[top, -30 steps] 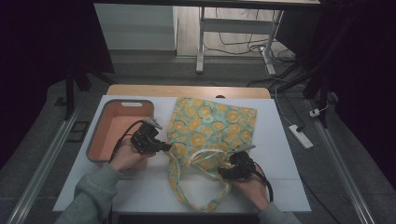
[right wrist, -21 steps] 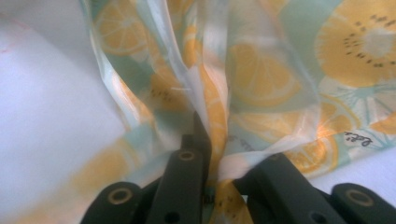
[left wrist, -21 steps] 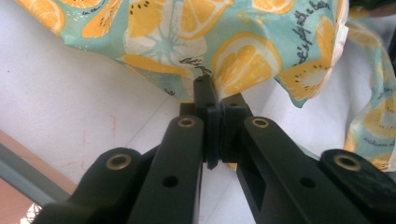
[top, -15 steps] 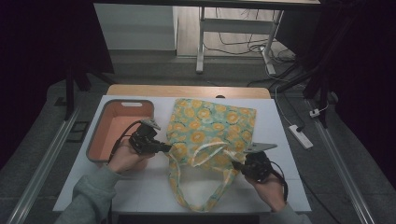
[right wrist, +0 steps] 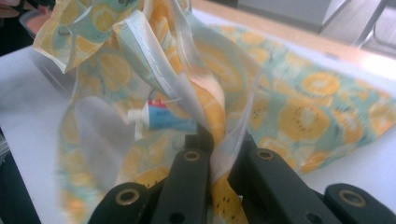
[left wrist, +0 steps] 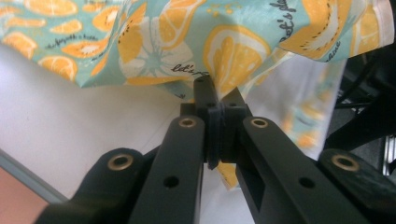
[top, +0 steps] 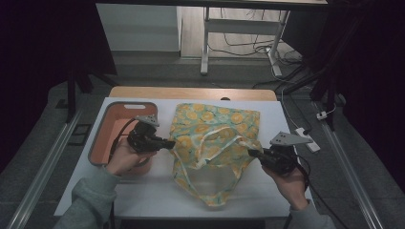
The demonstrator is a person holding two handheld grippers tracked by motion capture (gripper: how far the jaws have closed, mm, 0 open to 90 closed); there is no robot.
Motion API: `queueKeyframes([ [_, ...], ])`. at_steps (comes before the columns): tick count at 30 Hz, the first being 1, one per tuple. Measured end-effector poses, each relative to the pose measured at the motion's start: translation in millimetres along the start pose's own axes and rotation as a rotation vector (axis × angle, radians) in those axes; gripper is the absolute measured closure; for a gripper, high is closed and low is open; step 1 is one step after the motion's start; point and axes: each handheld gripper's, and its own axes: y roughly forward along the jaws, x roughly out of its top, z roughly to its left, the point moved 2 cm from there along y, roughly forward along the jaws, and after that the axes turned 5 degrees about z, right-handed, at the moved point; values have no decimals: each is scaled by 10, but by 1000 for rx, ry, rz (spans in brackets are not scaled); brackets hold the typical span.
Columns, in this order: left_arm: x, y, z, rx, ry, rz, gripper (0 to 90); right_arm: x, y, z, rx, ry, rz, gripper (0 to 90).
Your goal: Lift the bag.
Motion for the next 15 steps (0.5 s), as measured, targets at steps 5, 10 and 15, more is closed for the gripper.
queueKeyframes([
  [5, 101, -211, -54, -12, 22, -73, 889, 273, -180, 3, -3, -43, -69, 890],
  [10, 187, -463, -56, 15, 25, -148, 889, 580, -340, -38, -21, -71, -153, 890],
  [15, 320, -727, -36, 51, 29, -203, 889, 889, -461, -111, -12, -83, -209, 890],
])
